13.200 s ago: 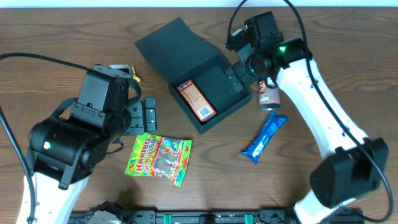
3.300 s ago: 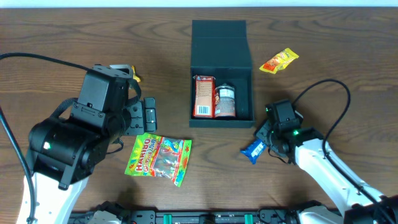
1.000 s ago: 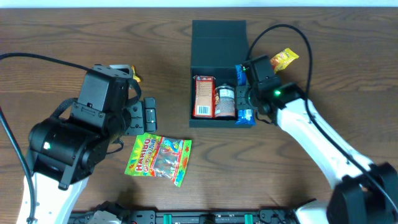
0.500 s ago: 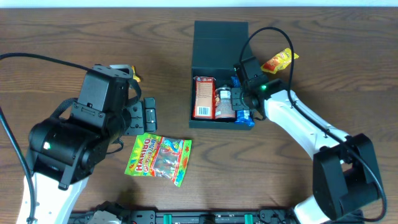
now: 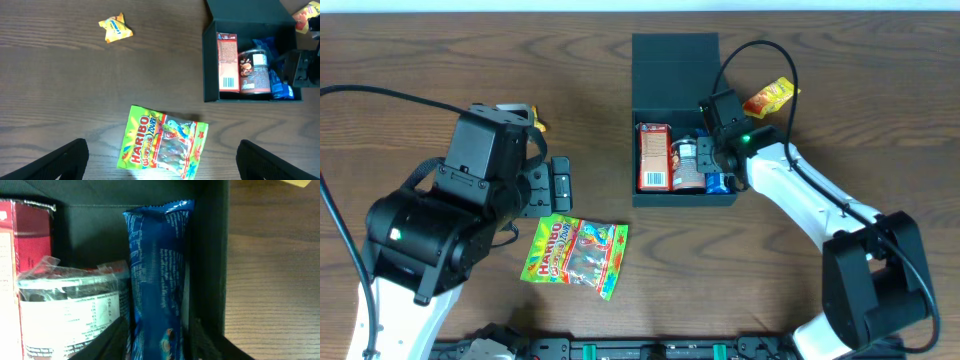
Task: Pack container
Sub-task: 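Lower the blue packet into the black box beside the can, then move the right gripper toward the yellow candy wrapper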
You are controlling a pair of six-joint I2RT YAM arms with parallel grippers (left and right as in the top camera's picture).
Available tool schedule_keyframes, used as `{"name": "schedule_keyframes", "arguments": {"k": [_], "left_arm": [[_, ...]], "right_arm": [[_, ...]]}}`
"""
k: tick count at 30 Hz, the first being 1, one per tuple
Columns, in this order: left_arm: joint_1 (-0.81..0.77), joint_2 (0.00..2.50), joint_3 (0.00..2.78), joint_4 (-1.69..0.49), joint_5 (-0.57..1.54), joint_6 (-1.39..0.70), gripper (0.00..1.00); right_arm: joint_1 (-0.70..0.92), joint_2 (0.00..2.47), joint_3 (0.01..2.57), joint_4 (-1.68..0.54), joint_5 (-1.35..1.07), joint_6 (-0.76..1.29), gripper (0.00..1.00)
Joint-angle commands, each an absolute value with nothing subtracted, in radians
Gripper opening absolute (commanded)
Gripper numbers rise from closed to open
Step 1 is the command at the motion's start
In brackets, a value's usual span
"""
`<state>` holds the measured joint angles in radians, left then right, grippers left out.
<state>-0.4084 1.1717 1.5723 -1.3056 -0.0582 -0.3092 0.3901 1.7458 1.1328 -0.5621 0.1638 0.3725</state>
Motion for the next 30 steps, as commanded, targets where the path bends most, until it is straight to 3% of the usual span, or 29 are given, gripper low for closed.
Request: {"name": "schedule_keyframes", "arguments": {"k": [1,6,9,12,16,30], "left_arm": [[-0.405,1.173,1.588,-1.310,-0.059,-0.292,0.95],[-0.405,1.173,1.588,-1.309,-0.059,-0.292,0.95],[-0.405,1.173,1.588,-1.310,-0.059,-0.292,0.95],[-0.405,1.173,1.588,-1.309,-0.059,-0.292,0.95],[-0.405,1.173,1.588,-1.309,-0.059,-0.292,0.95],[-0.405,1.173,1.588,-1.309,-0.059,-0.292,0.95]], "right_arm": [[0.383,1.752,1.148,-0.556,0.195,0.381,0.49],[0.383,1.711,1.181,-0.568,0.195,0.368,0.47],[0.383,1.673,1.203,-0.584,0.195,0.358,0.36],[0.383,1.643,1.223,-0.642,0.179,0.358,0.15],[0.383,1.637,1.210,-0.745,0.135,0.397,0.02],[0.388,1.655,0.980,-0.598,0.101,0.448,0.04]]}}
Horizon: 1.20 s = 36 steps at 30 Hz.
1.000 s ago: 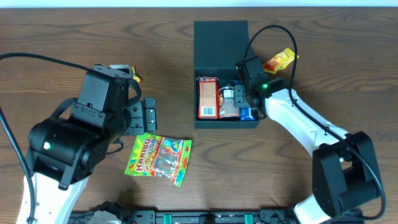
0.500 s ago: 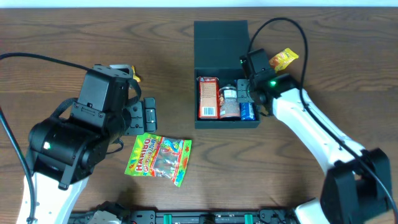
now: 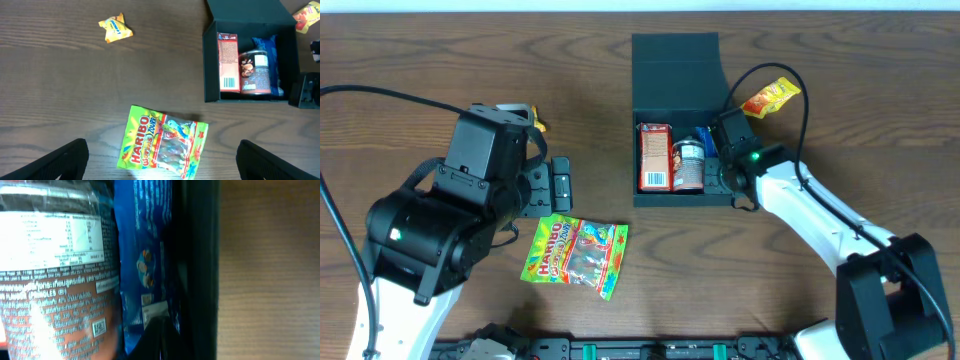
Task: Pack container
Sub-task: 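Move the right gripper toward the yellow candy wrapper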
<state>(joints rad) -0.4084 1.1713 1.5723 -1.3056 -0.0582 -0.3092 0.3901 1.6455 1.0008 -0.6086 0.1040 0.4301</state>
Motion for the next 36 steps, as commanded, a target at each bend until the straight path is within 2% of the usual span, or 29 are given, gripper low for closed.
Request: {"name": "schedule_keyframes", "arguments": {"k": [1,6,10,15,17,18,19,21,25,26,27,30,36], "left_arm": [[-0.405,1.173,1.588,-1.309,-0.059,-0.292,0.95],[-0.405,1.173,1.588,-1.309,-0.059,-0.292,0.95],[-0.405,1.173,1.588,-1.310,-0.059,-0.292,0.95],[-0.405,1.173,1.588,-1.310,-0.059,-0.292,0.95],[-0.405,1.173,1.588,-1.309,-0.059,-0.292,0.95],[-0.405,1.173,1.588,-1.310,-0.059,-0.292,0.95],[-0.405,1.173,1.588,-1.309,-0.059,-0.292,0.95],[-0.405,1.173,1.588,-1.309,-0.059,-0.292,0.95],[-0.405,1.173,1.588,-1.309,-0.059,-0.292,0.95],[-0.405,1.173,1.588,-1.309,-0.059,-0.292,0.95],[-0.405,1.173,1.588,-1.309,-0.059,-0.292,0.95],[-0.405,1.173,1.588,-1.309,-0.059,-0.292,0.95],[-0.405,1.173,1.588,-1.309,-0.059,-0.292,0.95]], "right_arm": [[0.388,1.655,0.963,-0.572,0.101,0.448,0.04],[0.387,1.625,1.026,-0.613,0.105,0.447,0.02],[0.388,1.558,1.163,-0.732,0.132,0.400,0.02],[0.378,1.502,1.306,-0.788,0.213,0.330,0.12],[0.354,1.503,1.361,-0.813,0.175,0.210,0.17],[0.324,1.512,1.417,-0.857,0.093,0.070,0.26],[0.296,1.523,1.463,-0.897,0.062,-0.003,0.28],[0.229,1.548,1.551,-0.946,0.078,-0.064,0.35],[0.118,1.588,1.657,-1.001,0.012,-0.208,0.57],[0.092,1.599,1.679,-1.016,-0.027,-0.252,0.66],[0.076,1.605,1.694,-1.029,-0.052,-0.267,0.99],[0.039,1.616,1.720,-1.071,-0.194,-0.278,0.99],[0.076,1.616,1.720,-1.081,-0.187,-0.267,0.99]]}}
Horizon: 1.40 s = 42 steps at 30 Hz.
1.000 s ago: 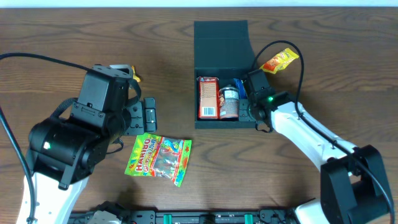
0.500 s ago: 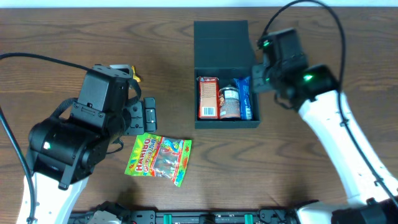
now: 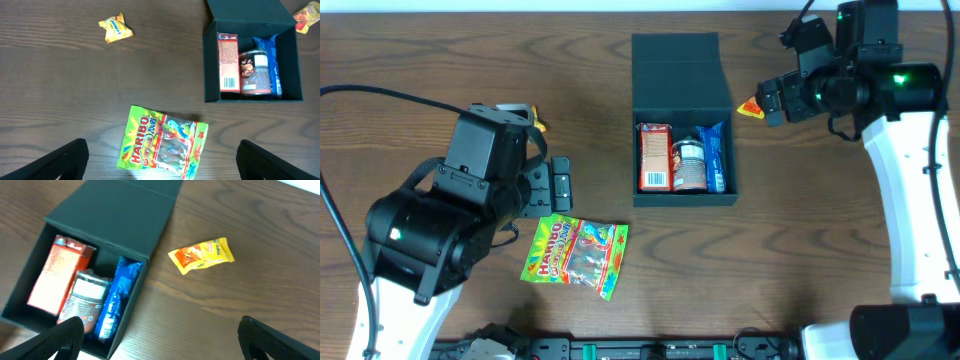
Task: Pack container
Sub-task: 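Move the right gripper toward the yellow candy wrapper, then move the left gripper to the small yellow packet at top left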
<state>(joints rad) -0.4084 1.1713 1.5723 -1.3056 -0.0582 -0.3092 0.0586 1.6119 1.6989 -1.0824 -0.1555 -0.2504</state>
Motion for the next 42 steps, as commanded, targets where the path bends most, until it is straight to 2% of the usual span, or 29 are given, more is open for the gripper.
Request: {"name": "schedule_keyframes", "arguments": {"k": [1,7,12,19,30,31,35,42], "left_arm": [[-0.405,1.173,1.588,-1.310,-0.059,-0.292,0.95],[-0.405,1.173,1.588,-1.309,-0.059,-0.292,0.95],[-0.405,1.173,1.588,-1.279,-0.059,-0.294,0.95],[-0.405,1.173,1.588,-1.273,-0.054,-0.295,0.95],[-0.406,1.184,1.588,-1.284,-0.027,-0.323,0.95],[-0.406,1.190,1.588,-1.274,-0.036,-0.346,0.95],[-0.406,1.239,1.588,-1.240,-0.178,-0.743,0.95],[-0.341,1.494,1.645,-1.174,-0.142,-0.746,0.96]], "right_arm": [[0.080,1.616,1.720,-1.082,-0.184,-0.262,0.99],[0.038,1.616,1.720,-1.083,-0.034,-0.056,0.99],[-0.033,1.616,1.720,-1.110,-0.009,-0.012,0.99],[-0.114,1.616,1.718,-1.158,-0.003,-0.008,0.99],[-0.117,1.616,1.718,-1.157,-0.004,-0.008,0.99],[-0.117,1.616,1.718,-1.157,-0.004,-0.008,0.99],[-0.117,1.616,1.718,-1.158,-0.004,-0.008,0.99],[-0.117,1.616,1.718,-1.157,-0.004,-0.008,0.99]]}}
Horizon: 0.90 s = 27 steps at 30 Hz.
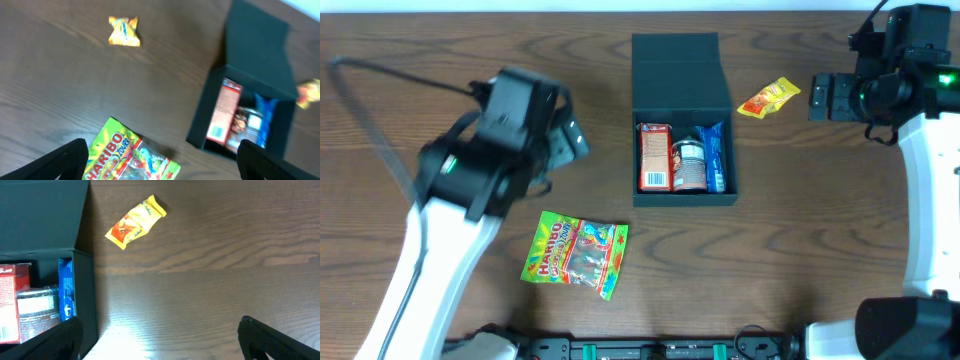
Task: Pack container
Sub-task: 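Move the left gripper to the small yellow packet at top left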
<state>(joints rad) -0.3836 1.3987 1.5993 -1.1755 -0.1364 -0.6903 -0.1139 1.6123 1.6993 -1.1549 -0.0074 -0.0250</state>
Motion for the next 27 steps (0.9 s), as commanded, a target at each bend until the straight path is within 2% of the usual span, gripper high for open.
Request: {"name": "schedule_keyframes", "arguments": {"k": [1,7,11,20,27], "left_arm": [[-0.308,1.550,1.676,-1.174,-0.116,-0.733,0.96],[-0.068,1.861,1.884,-1.180,0.081,-0.656,0.96],[0.022,1.999,1.911,-1.195,0.221,-0.545,0.96],[0.044,2.249,1.911,-1.150,0.213,-0.452,0.96],[0.036,2.270,1.911,-1.043,0.073,-0.451,0.96]], "right_arm": [[-0.117,1.616,1.718,-1.157,-0.004,-0.008,0.99],[-0.117,1.616,1.718,-1.157,-0.004,-0.008,0.99],[-0.117,1.616,1.718,-1.158,-0.004,-0.008,0.99],[-0.117,1.616,1.718,-1.157,-0.004,-0.008,0.99],[-0.117,1.616,1.718,-1.157,-0.004,-0.008,0.99]]}}
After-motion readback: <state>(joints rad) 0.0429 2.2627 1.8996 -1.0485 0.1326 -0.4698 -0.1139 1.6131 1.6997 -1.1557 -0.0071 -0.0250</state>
